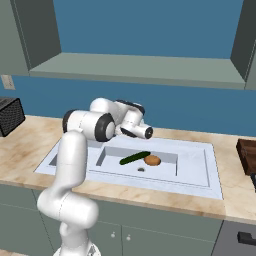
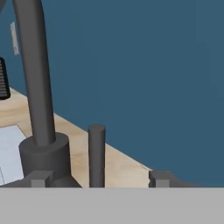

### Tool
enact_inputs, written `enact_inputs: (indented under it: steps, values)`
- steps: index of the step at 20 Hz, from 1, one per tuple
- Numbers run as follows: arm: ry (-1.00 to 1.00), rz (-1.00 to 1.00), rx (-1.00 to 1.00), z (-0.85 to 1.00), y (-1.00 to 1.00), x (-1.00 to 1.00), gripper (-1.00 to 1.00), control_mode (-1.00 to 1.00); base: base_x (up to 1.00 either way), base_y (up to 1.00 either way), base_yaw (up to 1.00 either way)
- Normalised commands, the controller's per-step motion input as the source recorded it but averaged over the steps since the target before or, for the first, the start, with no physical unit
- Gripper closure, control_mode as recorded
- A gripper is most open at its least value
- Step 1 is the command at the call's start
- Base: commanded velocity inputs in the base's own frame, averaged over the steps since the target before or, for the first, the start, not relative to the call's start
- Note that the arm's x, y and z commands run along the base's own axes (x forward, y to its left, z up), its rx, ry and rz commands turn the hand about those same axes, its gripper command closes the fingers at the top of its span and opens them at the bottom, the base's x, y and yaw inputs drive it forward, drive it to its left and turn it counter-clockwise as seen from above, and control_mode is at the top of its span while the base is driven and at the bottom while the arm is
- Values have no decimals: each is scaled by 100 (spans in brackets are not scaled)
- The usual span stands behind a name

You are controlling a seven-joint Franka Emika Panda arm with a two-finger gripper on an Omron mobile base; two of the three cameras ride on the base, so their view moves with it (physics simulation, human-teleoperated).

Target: Pick up all produce items and place them in the sink. Turn on the sink faucet to wash them. Then turn the sink off and put them in the tray.

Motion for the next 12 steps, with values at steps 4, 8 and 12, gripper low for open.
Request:
enact_inputs:
  steps: [4, 8, 12]
  values:
    - [0, 0, 0, 0, 1, 16, 100, -100, 0, 0, 0]
    - [1, 0, 0, 0, 0, 2, 100, -100, 0, 0, 0]
    - [0, 0, 0, 1, -6, 11, 100, -100, 0, 0, 0]
